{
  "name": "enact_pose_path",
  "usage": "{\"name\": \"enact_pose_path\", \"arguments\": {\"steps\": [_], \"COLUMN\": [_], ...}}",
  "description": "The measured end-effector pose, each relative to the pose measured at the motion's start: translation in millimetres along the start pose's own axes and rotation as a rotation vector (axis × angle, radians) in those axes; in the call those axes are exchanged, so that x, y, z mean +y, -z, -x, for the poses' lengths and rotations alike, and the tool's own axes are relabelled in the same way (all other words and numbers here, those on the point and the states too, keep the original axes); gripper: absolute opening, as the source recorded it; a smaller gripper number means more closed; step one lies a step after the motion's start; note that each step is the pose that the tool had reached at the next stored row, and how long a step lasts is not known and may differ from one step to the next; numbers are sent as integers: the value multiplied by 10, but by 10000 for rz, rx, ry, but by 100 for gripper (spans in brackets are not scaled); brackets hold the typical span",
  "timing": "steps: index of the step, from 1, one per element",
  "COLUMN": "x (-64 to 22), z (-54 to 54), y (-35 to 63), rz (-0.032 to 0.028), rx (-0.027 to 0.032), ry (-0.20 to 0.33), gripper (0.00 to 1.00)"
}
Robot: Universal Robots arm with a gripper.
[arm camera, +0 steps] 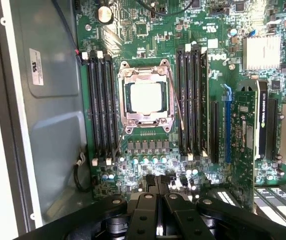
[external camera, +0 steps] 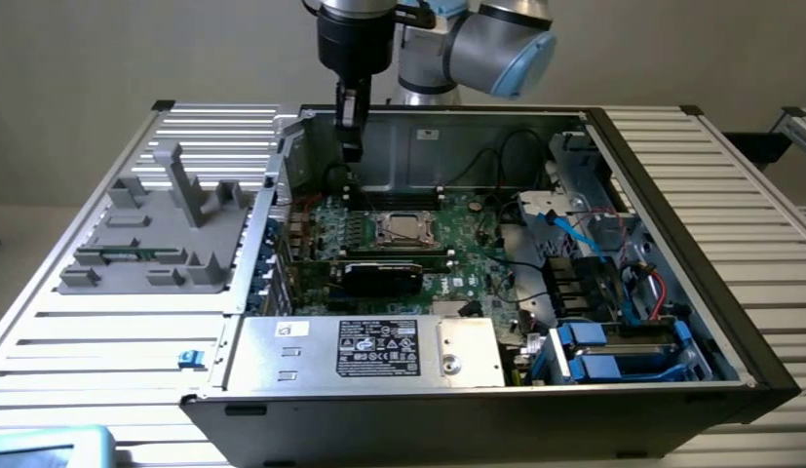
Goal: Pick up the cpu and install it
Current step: 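Close the cpu cover, then install the first cpu locking lever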
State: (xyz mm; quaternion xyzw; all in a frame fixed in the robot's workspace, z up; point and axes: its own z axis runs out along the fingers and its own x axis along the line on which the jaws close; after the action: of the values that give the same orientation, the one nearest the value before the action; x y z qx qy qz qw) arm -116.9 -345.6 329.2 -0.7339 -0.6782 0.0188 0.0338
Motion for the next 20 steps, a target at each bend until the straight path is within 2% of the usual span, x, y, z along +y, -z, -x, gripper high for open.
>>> {"name": "enact_pose_path", "arguments": {"steps": [2, 17, 20], "x": [-3, -3, -3], "z": [-1, 1, 1], "y": [33, 39, 38], "rz": [0, -1, 6], "rx": [2, 1, 29], "ry": [-21, -24, -383], "gripper": [11, 11, 11]}}
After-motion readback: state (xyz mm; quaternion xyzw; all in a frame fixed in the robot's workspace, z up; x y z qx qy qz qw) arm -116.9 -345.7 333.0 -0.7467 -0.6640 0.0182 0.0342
